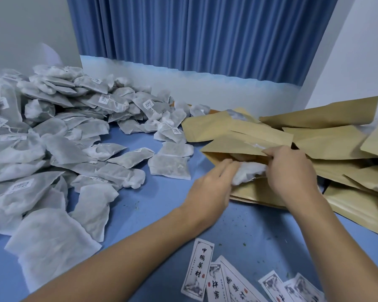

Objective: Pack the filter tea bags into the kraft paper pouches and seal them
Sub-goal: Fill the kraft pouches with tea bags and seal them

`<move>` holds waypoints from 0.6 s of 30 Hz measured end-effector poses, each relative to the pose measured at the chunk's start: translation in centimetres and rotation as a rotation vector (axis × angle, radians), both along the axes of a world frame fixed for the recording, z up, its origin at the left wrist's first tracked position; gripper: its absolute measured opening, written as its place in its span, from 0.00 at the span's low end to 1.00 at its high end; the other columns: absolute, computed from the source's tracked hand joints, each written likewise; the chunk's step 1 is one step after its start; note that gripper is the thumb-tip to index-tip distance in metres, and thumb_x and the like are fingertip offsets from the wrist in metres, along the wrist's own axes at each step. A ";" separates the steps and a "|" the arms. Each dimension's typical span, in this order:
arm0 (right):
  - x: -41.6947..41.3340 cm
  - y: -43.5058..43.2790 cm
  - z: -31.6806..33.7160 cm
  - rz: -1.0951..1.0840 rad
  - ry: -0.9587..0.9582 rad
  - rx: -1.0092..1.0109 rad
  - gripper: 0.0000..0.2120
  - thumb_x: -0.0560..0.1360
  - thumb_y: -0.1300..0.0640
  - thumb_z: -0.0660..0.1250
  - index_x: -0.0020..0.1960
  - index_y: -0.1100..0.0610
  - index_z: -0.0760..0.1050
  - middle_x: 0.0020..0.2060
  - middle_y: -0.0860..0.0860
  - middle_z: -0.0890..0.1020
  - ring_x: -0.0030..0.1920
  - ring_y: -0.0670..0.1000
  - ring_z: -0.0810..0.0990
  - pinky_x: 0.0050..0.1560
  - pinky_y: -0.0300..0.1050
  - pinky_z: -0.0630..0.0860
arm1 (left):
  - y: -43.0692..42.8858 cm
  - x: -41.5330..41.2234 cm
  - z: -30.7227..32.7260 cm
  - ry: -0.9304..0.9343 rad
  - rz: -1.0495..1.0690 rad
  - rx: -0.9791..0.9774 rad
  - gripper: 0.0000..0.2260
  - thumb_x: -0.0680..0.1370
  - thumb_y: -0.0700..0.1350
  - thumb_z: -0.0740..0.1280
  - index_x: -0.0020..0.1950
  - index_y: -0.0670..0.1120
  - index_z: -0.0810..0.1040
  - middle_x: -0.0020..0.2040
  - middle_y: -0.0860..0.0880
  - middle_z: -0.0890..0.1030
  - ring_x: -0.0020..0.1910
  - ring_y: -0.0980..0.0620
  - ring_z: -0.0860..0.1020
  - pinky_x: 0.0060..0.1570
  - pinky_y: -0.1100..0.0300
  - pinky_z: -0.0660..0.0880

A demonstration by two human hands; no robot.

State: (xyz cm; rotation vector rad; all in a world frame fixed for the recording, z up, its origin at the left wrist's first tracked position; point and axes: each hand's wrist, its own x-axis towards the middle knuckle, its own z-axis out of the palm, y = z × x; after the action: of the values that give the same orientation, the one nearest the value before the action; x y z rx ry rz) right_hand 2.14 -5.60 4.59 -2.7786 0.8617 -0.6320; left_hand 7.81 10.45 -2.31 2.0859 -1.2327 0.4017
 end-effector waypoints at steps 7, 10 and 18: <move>0.2 1.2 0.5 0.079 -0.049 -0.112 0.19 0.72 0.64 0.62 0.55 0.47 0.82 0.36 0.55 0.75 0.38 0.61 0.70 0.38 0.47 0.69 | -7.3 2.1 3.7 -0.084 0.378 0.236 0.05 0.77 0.42 0.67 0.52 0.46 0.81 0.52 0.44 0.80 0.52 0.42 0.79 0.39 0.55 0.70; 0.0 0.7 0.5 0.033 -0.077 -0.107 0.22 0.72 0.65 0.63 0.60 0.47 0.81 0.39 0.60 0.79 0.43 0.64 0.76 0.40 0.48 0.70 | -8.6 4.0 2.5 0.409 0.210 0.040 0.15 0.79 0.43 0.66 0.66 0.45 0.75 0.61 0.43 0.79 0.60 0.40 0.77 0.57 0.51 0.75; -0.1 -0.8 0.3 -0.085 -0.088 -0.100 0.20 0.74 0.65 0.63 0.61 0.50 0.81 0.42 0.62 0.79 0.43 0.66 0.77 0.42 0.52 0.74 | -1.6 6.7 -0.7 -0.192 0.472 -0.363 0.13 0.75 0.41 0.63 0.58 0.45 0.80 0.54 0.47 0.80 0.54 0.43 0.77 0.55 0.48 0.70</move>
State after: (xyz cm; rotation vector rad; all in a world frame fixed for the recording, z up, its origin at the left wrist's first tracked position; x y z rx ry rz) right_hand 2.09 -6.36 4.92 -2.7895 0.9587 -0.8268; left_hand 14.49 8.81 -3.03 2.0317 -0.6844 0.9810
